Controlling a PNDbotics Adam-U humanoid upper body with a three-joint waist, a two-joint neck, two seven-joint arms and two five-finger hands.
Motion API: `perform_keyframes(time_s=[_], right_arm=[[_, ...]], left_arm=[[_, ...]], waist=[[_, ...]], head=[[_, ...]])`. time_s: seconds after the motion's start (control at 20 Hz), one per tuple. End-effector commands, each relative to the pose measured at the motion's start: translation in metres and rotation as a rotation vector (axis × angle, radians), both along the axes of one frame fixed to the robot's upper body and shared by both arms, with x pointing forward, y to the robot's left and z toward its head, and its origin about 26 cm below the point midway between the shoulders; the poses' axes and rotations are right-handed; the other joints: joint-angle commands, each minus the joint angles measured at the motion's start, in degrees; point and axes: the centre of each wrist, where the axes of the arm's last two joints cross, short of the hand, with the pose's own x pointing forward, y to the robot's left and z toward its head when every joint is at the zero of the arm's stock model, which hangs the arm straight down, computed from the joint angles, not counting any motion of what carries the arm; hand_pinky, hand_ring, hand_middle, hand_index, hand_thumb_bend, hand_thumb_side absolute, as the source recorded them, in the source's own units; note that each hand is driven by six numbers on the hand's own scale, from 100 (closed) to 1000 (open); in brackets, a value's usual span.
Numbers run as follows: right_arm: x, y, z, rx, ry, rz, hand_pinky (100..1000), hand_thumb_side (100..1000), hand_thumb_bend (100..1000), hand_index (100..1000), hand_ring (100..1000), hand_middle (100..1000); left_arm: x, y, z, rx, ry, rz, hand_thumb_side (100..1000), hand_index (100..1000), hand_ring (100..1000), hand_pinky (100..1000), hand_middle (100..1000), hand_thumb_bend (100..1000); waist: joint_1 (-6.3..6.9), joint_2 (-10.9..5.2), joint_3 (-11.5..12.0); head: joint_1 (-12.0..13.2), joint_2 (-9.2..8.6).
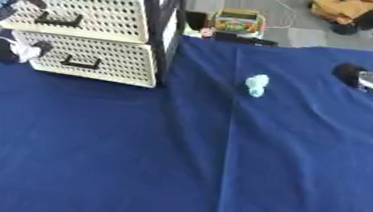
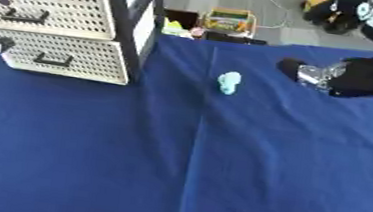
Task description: Pick up objects from table and place into drawer.
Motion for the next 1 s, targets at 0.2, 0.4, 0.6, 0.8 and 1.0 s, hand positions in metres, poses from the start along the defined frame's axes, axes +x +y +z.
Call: perform_keyframes(time_s=[0.2, 0.4, 0.6, 0.8, 1.0], right_arm=[[-0.006, -0.002, 0.013, -0.007, -0.044, 0.001, 795, 718, 436, 868, 764, 764], [-0.006, -0.001, 0.013, -0.006, -0.047, 0.006, 795, 723, 435, 867, 763, 762], [-0.007, -0.002, 0.013, -0.005, -0.047, 0.004, 794, 722, 436, 865, 762, 761], [-0.006, -0.003, 0.013, -0.007, -0.048, 0.002, 794, 723, 436, 865, 762, 760], [-0.006, -0.002, 0.014, -0.009, -0.052, 0.005, 792, 725, 436, 864, 761, 758]], left_arm=[[0.002, 0.004, 0.025, -0.003, 0.037, 0.050, 434, 870, 100, 100, 100, 369], [0.005, -0.001, 0.035, -0.013, 0.075, 0.074, 438, 865, 100, 100, 100, 368], [-0.008, -0.009, 0.068, 0.006, 0.230, 0.103, 437, 860, 100, 100, 100, 369], [-0.016, -0.013, 0.085, -0.010, 0.280, 0.121, 438, 853, 100, 100, 100, 363], [-0.012, -0.010, 0.087, -0.031, 0.300, 0.136, 437, 851, 100, 100, 100, 361]], waist=[[0.11, -0.88, -0.2], [0.19, -0.67, -0.3], [0.20, -0.51, -0.3], [0.36, -0.30, -0.3], [0.59, -0.04, -0.5]], head=[[-0.8, -0.62], [-0.7, -0.73], [-0.9, -0.69], [-1.0, -0.87], [-0.8, -1.36]])
